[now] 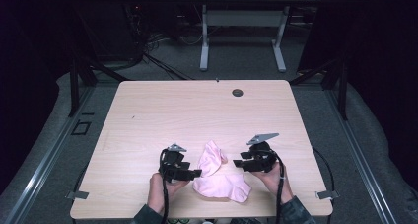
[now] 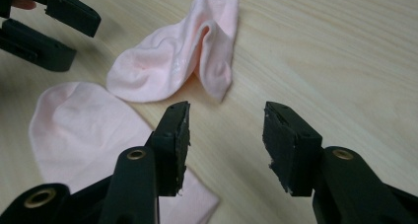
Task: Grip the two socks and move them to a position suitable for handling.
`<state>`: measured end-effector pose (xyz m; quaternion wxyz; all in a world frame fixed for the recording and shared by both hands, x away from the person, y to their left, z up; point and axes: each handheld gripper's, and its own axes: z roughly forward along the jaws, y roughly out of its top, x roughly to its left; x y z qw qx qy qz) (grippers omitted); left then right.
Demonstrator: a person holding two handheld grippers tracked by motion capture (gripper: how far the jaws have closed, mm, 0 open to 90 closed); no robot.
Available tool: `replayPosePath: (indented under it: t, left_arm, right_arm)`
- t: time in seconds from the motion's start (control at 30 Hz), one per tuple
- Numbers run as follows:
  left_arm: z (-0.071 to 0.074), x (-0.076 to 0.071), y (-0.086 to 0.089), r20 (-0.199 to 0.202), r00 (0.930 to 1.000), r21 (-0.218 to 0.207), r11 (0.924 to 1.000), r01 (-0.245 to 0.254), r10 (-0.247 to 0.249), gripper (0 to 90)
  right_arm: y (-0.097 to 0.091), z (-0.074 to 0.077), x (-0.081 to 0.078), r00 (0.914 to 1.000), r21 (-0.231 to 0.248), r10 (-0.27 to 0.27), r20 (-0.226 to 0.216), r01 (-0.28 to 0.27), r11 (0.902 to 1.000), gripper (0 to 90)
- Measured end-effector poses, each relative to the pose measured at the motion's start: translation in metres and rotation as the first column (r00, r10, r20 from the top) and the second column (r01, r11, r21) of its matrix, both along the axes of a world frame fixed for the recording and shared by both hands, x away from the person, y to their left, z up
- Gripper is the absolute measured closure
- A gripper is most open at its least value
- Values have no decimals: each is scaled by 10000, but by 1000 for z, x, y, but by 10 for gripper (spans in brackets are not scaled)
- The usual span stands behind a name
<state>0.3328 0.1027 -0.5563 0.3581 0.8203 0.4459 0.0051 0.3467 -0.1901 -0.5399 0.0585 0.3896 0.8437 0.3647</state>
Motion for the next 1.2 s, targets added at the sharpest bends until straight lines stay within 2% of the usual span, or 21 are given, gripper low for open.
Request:
replayPosePath:
  t: [0.07,0.13,0.2,0.3,0.4,0.43,0.47,0.6,0.63,0.77,0.87,0.93,1.07,1.2]
  left_arm:
    - [-3,5,-4,-46,10000,147,9999,-5,6,404]
    - [-5,9,-7,-34,10000,302,9995,-52,53,425]
    - [-6,12,-10,-12,9999,399,9992,-101,101,444]
    - [-6,15,-12,6,10000,554,9985,-51,51,481]
    - [-7,16,-15,51,10000,694,9976,-52,48,529]
    - [-7,17,-15,27,10000,643,9979,-17,15,547]
    - [-7,17,-16,38,10000,767,9971,9,-12,552]
    - [-7,18,-18,124,9999,956,9954,20,-32,584]
    - [-8,19,-19,110,9999,947,9955,49,-59,594]
    - [-8,18,-22,239,9996,1171,9931,115,-144,657]
    - [-8,18,-24,412,9986,1476,9887,277,-342,726]
    - [-8,17,-26,512,9976,1683,9850,374,-466,784]
    - [-7,16,-30,692,9954,1998,9785,518,-668,855]
    - [-6,15,-30,772,9940,1895,9800,615,-773,872]
  right_arm:
    - [8,-4,6,10000,-152,91,-42,-91,9998,527]
    - [15,-7,11,9996,-371,264,108,-260,9990,530]
    - [22,-9,14,9994,-402,335,17,-334,9986,527]
    - [30,-14,18,9991,-588,391,157,-381,9975,519]
    - [37,-16,21,9983,-981,514,276,-485,9940,502]
    - [39,-18,22,9978,-1011,557,350,-519,9935,509]
    - [41,-19,24,9974,-1038,585,414,-539,9931,515]
    - [45,-19,26,9971,-1205,707,284,-668,9905,572]
    - [47,-20,26,9972,-1157,666,334,-623,9913,592]
    - [53,-21,25,9964,-1503,693,497,-612,9867,696]
    - [54,-23,26,9963,-1487,689,522,-604,9870,797]
    - [53,-23,27,9969,-1292,651,437,-590,9899,859]
    - [53,-23,26,9963,-1283,667,537,-594,9900,880]
    - [51,-21,23,9965,-1294,571,617,-487,9904,883]
